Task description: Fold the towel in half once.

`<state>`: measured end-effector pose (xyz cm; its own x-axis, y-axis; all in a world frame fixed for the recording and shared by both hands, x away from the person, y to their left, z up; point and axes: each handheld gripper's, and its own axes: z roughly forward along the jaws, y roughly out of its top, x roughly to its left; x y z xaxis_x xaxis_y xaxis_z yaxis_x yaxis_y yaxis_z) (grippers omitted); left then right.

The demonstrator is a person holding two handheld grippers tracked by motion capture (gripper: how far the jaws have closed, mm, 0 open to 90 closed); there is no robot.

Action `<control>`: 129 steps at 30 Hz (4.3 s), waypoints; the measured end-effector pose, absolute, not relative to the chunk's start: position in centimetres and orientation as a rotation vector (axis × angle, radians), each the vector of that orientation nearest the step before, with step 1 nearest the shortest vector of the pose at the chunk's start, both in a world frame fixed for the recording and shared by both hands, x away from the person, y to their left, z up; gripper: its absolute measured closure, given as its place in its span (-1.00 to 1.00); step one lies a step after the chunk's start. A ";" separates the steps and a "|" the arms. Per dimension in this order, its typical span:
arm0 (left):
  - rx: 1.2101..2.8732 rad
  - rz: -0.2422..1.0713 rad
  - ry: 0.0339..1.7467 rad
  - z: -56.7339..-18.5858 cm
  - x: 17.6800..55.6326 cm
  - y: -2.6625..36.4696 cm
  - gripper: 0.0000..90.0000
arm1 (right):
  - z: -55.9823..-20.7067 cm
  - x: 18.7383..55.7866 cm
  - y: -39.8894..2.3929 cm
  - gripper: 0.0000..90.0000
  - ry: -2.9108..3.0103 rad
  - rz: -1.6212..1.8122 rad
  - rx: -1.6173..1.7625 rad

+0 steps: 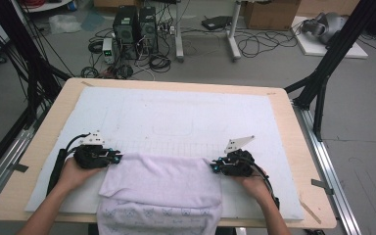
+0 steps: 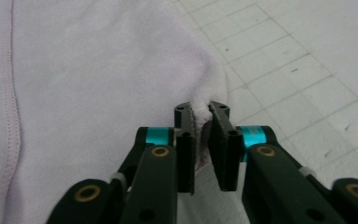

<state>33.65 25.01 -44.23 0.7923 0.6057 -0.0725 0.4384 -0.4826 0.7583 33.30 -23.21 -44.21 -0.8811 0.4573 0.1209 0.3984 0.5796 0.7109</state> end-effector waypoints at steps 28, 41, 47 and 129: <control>1.998 0.633 0.963 -32.2 45.7 23.8 0.45 | -31.4 45.8 -23.2 0.56 2.378 1.103 0.850; 1.987 0.473 0.907 -38.3 40.4 25.5 0.28 | -36.6 41.4 -23.1 0.36 2.500 1.187 0.843; 1.988 0.445 0.842 -40.2 36.7 25.5 0.23 | -38.2 37.2 -23.1 0.33 2.516 1.255 0.777; 2.194 0.185 0.542 -44.6 25.3 23.2 0.90 | -42.0 27.4 -20.4 0.98 2.784 1.268 0.533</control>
<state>25.33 23.23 -44.64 0.8954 0.4421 -0.0534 0.3170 -0.5483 0.7739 27.35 -20.42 -41.98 -0.9404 0.3226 0.1079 0.2932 0.6077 0.7381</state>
